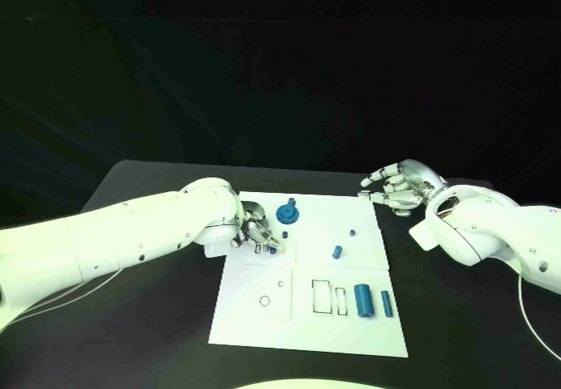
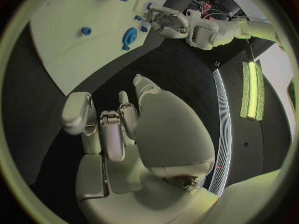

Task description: Assemble the parts on the task board

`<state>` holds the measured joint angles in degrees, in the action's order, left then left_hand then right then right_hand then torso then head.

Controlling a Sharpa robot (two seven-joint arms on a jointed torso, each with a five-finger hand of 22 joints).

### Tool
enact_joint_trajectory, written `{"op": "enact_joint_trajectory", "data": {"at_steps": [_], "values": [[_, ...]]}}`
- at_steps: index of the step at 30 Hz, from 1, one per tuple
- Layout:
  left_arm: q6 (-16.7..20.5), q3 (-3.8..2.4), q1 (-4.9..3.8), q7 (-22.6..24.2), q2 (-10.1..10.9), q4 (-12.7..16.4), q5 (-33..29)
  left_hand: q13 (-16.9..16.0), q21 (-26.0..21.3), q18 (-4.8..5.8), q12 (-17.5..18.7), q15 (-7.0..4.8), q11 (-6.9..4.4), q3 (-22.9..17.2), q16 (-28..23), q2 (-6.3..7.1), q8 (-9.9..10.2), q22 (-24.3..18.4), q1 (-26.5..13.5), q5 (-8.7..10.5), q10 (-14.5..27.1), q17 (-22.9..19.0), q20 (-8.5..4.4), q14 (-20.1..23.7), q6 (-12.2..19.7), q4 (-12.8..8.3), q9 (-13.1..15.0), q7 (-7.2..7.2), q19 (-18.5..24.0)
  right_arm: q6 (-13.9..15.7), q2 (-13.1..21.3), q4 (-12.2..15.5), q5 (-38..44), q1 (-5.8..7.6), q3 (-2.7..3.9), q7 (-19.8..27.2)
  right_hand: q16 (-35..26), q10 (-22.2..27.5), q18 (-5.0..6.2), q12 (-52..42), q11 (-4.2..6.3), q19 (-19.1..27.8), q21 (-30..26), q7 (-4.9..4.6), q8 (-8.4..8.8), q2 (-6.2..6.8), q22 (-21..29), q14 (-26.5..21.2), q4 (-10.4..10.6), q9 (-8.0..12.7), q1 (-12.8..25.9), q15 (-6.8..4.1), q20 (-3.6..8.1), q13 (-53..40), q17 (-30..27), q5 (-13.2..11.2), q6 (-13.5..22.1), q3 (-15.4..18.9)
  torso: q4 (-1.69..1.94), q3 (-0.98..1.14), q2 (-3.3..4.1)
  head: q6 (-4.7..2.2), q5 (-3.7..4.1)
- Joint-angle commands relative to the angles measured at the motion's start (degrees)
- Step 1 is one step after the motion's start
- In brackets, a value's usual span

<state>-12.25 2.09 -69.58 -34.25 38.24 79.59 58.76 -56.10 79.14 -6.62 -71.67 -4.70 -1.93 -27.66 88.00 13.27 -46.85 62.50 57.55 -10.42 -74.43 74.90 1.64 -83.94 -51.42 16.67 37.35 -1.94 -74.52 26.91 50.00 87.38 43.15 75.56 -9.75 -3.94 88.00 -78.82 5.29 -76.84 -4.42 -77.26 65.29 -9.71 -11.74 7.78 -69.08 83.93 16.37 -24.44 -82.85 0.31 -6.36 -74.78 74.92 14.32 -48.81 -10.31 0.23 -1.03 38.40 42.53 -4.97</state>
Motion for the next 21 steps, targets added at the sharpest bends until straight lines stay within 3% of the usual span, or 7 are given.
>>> {"op": "enact_joint_trajectory", "data": {"at_steps": [1, 14, 21], "values": [[-0.28, 0.06, 0.09, -0.12, 0.02, -0.01, -0.24, -0.09, -0.32, 1.18, 0.02, -0.18, 0.16, 0.62, 0.05, 0.07, 0.36, 0.07, -0.61, 0.36, 0.02, 10.61, -0.03, -4.81, -0.14, 0.08, 0.07, -0.14, -0.43, -0.28, -0.03, 0.0, 0.15, -0.08, 0.0, 0.67, -0.28, 0.18, 0.59, 0.1, -0.08, 0.13, -0.09, 0.23, -0.25, -0.07, 0.01, 4.53, -0.05, -0.09, 0.56, -0.08, 0.24, 0.02, 8.5, 0.06, 0.36, -0.27, 0.0, -0.02, 0.01, 0.0, 0.0], [1.48, -0.3, 0.09, 0.36, 0.81, 0.97, -0.62, 0.36, -0.41, 1.14, 0.27, -0.2, 0.14, 1.3, -0.11, 0.05, 0.4, -0.11, -0.74, 0.57, 0.22, 10.24, -0.04, -4.71, -0.16, 0.07, 0.08, -0.1, -0.33, -0.18, -0.06, -0.11, 0.13, -0.21, 0.0, 0.75, -0.28, 0.16, 0.59, 0.07, -0.08, 0.12, -0.08, 0.23, -0.27, -0.07, 0.0, 4.53, -0.04, -0.09, 0.62, -0.08, 0.24, 0.0, 8.51, 0.06, 0.38, -0.29, -0.02, -0.03, -0.05, -0.34, 0.12], [3.11, -1.94, -0.02, 0.86, 1.58, 1.44, -2.74, 1.81, -0.61, 1.07, 1.19, -0.15, 0.23, 2.01, -0.3, -0.19, 0.76, -0.51, -0.06, 0.38, 1.15, 9.85, -0.04, -4.6, 0.38, -0.02, 0.02, -0.23, -0.1, -0.09, -0.09, -0.32, 0.09, -0.26, 0.0, 0.76, -0.28, 0.14, 0.58, 0.04, -0.08, 0.11, -0.08, 0.23, -0.31, -0.06, -0.02, 4.53, -0.02, -0.09, 0.7, -0.08, 0.24, -0.02, 8.52, 0.06, 0.41, -0.31, 0.05, 0.02, -0.07, -0.82, 0.2]]}}
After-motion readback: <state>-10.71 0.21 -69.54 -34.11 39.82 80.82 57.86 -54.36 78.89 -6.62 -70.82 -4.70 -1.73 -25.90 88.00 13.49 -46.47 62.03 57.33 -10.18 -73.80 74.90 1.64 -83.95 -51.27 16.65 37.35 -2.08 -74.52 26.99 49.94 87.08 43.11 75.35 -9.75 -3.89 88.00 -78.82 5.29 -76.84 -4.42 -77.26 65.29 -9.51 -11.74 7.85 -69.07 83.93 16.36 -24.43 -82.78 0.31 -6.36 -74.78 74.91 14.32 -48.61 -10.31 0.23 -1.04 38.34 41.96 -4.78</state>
